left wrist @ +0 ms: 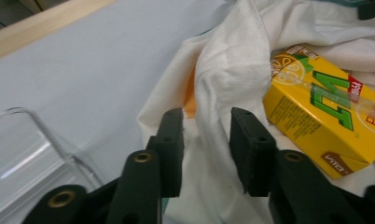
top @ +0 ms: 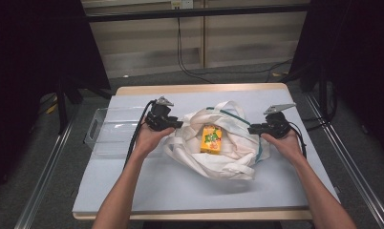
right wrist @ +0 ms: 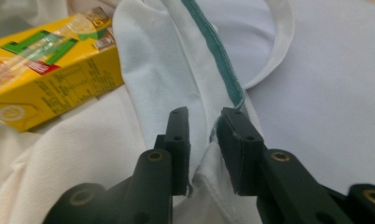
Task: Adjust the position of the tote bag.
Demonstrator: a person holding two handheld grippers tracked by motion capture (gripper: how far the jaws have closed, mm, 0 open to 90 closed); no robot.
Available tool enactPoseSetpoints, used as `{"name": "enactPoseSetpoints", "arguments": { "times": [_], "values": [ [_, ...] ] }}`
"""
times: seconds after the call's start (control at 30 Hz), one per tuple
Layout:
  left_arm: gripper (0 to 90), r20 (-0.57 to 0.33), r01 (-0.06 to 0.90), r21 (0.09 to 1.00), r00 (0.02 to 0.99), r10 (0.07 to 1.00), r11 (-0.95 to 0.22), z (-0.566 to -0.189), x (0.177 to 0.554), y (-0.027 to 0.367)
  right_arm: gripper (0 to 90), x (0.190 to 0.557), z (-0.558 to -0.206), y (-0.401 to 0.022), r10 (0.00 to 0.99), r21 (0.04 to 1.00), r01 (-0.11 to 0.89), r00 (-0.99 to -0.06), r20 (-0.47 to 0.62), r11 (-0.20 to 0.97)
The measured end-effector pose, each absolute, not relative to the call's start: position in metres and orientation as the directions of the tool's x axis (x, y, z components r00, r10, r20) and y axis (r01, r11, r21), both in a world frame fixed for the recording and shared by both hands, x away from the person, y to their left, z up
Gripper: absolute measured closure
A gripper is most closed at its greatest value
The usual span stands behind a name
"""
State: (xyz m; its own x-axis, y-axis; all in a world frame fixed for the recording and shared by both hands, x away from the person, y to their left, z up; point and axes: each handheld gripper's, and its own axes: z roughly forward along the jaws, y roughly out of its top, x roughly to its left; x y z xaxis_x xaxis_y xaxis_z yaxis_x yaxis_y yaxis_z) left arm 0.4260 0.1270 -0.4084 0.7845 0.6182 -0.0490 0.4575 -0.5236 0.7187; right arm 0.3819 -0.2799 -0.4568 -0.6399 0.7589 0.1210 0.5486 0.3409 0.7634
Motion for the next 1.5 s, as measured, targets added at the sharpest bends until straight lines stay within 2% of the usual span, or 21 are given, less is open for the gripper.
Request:
{"name": "enactPoseSetpoints", "arguments": {
  "times": [0.17,0.23,0.4,0.5,0.67,0.9,1.07,1.2,1.3,1.5],
  "values": [
    [51.8,-0.040,0.441,0.748,0.776,0.630,-0.495,-0.403,0.414,0.137,57.4,0.369,-0.444,-0.281,0.750,0.785,0.518,-0.653,0.107,0.339],
    [47.8,-0.045,0.429,0.769,0.775,0.631,-0.473,-0.398,0.407,0.144,56.0,0.364,-0.438,-0.281,0.740,0.796,0.500,-0.664,0.101,0.340],
    [46.8,-0.030,0.378,0.808,0.792,0.609,-0.452,-0.389,0.387,0.152,52.4,0.351,-0.423,-0.279,0.729,0.821,0.465,-0.679,0.090,0.331],
    [49.3,-0.015,0.344,0.821,0.811,0.584,-0.456,-0.384,0.374,0.151,52.4,0.344,-0.418,-0.278,0.715,0.827,0.456,-0.693,0.098,0.329],
    [60.1,-0.018,0.291,0.832,0.865,0.501,-0.472,-0.383,0.351,0.142,56.6,0.330,-0.417,-0.274,0.679,0.833,0.450,-0.723,0.127,0.323],
    [56.5,-0.026,0.231,0.812,0.932,0.362,-0.536,-0.393,0.317,0.118,61.5,0.314,-0.425,-0.266,0.654,0.804,0.457,-0.748,0.116,0.380],
    [50.1,-0.062,0.217,0.808,0.956,0.288,-0.547,-0.401,0.304,0.107,63.0,0.314,-0.429,-0.263,0.652,0.797,0.468,-0.747,0.126,0.382],
    [37.5,-0.070,0.210,0.796,0.964,0.258,-0.568,-0.413,0.298,0.095,62.9,0.317,-0.431,-0.255,0.641,0.793,0.474,-0.754,0.141,0.383],
    [26.5,-0.048,0.183,0.767,0.972,0.229,-0.615,-0.420,0.294,0.087,61.4,0.321,-0.433,-0.248,0.639,0.786,0.474,-0.758,0.136,0.396],
    [14.2,0.007,0.122,0.719,0.983,0.182,-0.684,-0.433,0.290,0.075,53.0,0.328,-0.444,-0.241,0.640,0.743,0.497,-0.759,0.121,0.448]
  ]
}}
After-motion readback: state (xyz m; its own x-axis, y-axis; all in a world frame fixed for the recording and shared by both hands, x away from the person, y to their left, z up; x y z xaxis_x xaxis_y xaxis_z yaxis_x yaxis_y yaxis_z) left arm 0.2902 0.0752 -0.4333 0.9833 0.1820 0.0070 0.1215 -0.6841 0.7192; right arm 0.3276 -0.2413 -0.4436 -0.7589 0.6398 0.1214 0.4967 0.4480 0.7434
